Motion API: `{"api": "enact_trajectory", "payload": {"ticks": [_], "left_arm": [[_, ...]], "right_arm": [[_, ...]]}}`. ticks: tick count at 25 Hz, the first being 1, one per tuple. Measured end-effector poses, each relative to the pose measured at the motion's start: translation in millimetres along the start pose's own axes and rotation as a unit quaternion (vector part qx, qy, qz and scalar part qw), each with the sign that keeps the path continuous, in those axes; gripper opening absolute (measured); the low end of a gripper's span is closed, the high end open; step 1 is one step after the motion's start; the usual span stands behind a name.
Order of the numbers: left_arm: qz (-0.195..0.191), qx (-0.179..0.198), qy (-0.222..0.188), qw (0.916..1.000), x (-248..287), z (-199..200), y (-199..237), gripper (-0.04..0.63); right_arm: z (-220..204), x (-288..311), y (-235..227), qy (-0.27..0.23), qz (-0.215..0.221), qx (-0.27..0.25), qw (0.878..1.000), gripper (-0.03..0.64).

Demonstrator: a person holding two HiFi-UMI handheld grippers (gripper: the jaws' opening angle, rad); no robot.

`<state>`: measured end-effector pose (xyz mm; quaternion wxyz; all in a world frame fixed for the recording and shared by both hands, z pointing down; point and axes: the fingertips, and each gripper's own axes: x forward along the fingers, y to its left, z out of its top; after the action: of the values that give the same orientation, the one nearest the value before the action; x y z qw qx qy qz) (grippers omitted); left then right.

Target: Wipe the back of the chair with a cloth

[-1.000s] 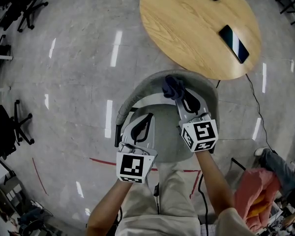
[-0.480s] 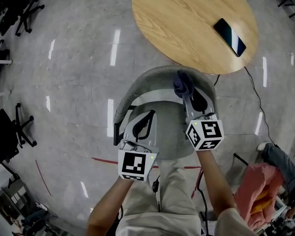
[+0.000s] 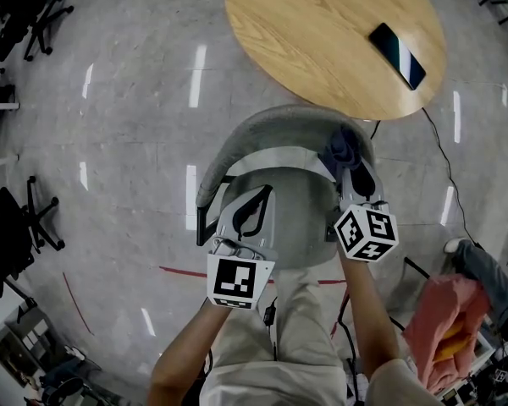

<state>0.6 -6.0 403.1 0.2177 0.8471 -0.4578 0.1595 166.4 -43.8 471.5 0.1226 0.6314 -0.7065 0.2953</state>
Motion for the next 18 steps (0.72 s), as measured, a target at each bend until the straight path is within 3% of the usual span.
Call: {"api": "enact_trajectory", "payload": {"ticks": [6, 11, 18], "left_arm": [[-0.002, 0.001, 0.013, 0.9999, -2, -10, 3, 0.000], [-0.012, 0.009, 0.021, 0.9997, -4, -19, 0, 0.000], [-0.021, 0.013, 0.026, 0.9994, -14, -24, 4, 0.000]], "right_arm": [[-2, -9, -13, -0.005, -0.033, 0.031, 0.999, 0.091], [-8, -22, -27, -0.010, -0.086, 0.049, 0.995, 0.091], [6, -38, 2, -0.046, -0.034, -0.025, 0.998, 0.091]]}}
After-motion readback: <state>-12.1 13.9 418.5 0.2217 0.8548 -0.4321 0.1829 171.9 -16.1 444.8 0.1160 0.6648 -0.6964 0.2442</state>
